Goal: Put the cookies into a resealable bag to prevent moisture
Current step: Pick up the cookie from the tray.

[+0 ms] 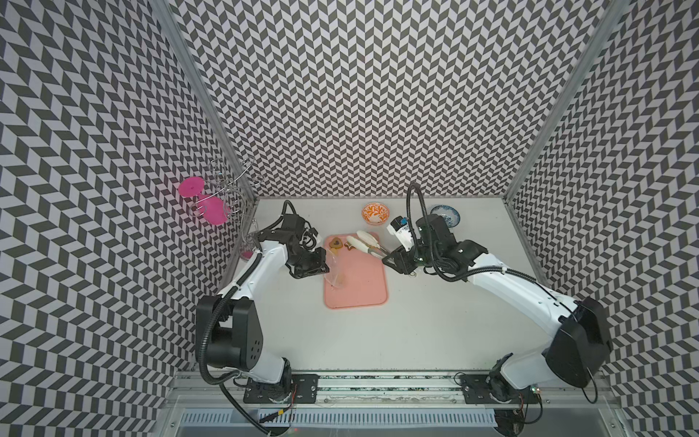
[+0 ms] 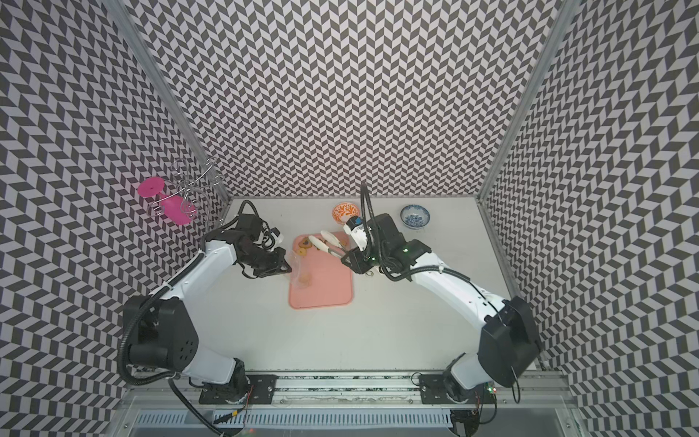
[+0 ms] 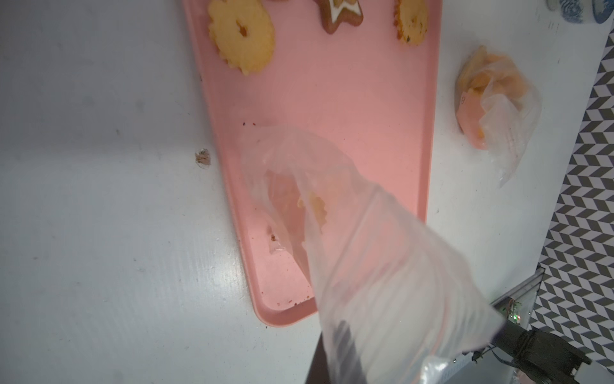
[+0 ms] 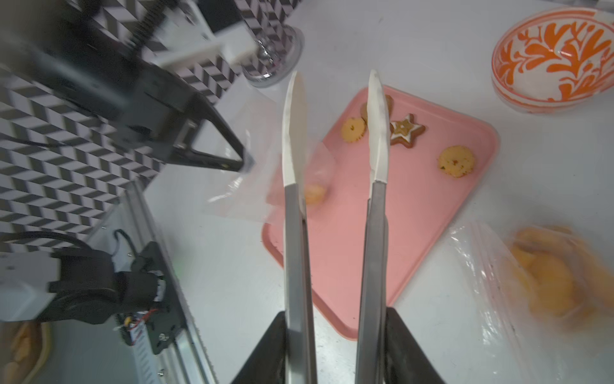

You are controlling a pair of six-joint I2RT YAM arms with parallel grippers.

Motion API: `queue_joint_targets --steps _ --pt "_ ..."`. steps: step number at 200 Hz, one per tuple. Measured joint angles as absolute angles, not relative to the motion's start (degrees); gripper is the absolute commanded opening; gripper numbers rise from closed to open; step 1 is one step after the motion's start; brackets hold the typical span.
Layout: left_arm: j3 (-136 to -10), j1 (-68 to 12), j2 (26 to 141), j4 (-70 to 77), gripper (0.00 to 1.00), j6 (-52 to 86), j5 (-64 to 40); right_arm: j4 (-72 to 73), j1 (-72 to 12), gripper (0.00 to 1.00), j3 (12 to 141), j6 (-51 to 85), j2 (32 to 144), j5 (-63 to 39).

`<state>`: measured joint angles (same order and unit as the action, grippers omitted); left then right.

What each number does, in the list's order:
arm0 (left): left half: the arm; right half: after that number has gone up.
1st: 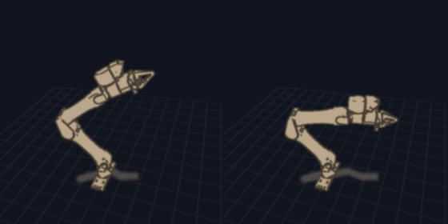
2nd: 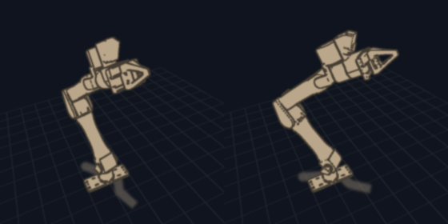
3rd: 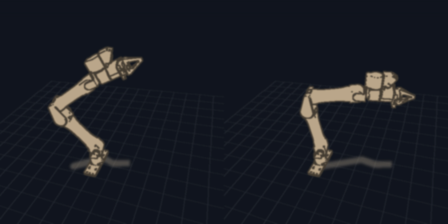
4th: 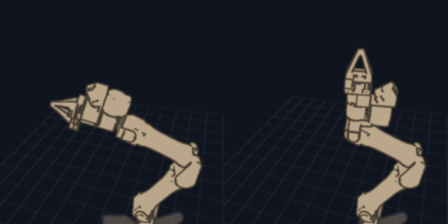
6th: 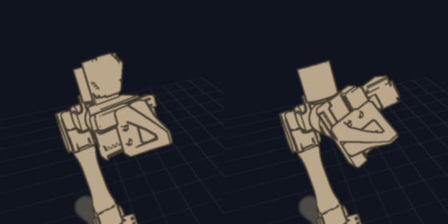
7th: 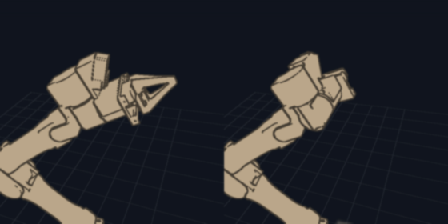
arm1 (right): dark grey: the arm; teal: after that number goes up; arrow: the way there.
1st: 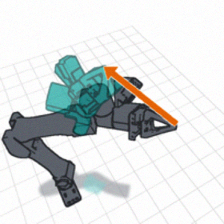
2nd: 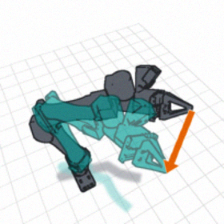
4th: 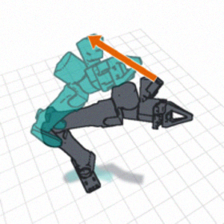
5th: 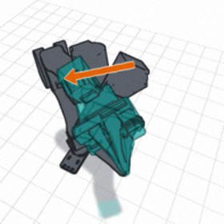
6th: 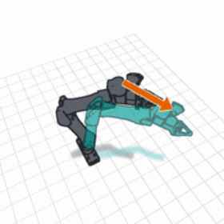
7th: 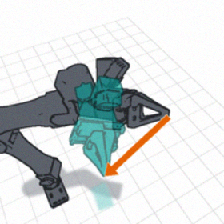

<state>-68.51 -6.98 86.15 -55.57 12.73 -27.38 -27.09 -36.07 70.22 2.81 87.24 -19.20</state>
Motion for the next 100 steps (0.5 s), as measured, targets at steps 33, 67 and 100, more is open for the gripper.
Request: queue_joint_targets --steps 33,67,100 --pt "-67.3 -7.0 83.2 -58.4 0.0 13.0 -23.9 -29.1 -36.1 0.52 73.7 -1.6 96.1 -13.1" --pt "-68.1 -6.7 82.7 -61.6 0.0 13.3 -17.4 -29.1 -36.1 0.54 77.1 -4.4 102.6 -9.5" --pt "-71.8 -5.3 82.5 -63.9 0.0 13.4 -10.1 -29.1 -36.2 0.56 81.5 -6.2 107.8 -7.9"
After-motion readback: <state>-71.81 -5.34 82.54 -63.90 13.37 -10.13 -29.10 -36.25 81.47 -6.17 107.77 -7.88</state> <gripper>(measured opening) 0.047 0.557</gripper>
